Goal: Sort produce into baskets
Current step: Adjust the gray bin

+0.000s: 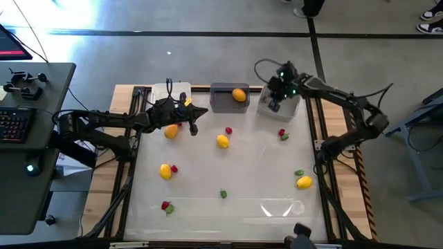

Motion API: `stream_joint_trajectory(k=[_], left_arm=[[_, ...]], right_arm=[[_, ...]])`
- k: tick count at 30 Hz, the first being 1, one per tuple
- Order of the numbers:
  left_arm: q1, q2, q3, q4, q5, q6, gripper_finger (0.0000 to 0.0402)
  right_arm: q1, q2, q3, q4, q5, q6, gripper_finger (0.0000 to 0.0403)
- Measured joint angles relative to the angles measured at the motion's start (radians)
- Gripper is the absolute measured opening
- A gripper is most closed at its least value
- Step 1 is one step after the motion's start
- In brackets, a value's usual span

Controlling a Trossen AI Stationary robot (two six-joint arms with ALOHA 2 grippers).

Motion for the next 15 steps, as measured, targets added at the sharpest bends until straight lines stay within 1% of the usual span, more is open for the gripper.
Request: stream_joint_trajectory(k=[6,10,12,15], left_arm=[[-0.003,0.000,0.000,0.047,0.001,0.008,0.0003],[0.001,0.000,0.000,0.083,0.014,0.007,0.0003],[0.001,0.000,0.000,0.102,0.047,-0.007,0.0003],[0.001,0.000,0.000,0.170,0.127,-0.037,0.0003]], right_arm=[[0.098,-0.045,-0.102,-0.037,-0.003,0.053,0.0003],[0.115,-0.055,-0.145,-0.048,0.000,0.063,0.0001],[0.107,-0.055,-0.157,-0.045,0.015,0.087,0.0001],[0.094,-0.055,-0.171,-0.048,0.017,0.124,0.0000]])
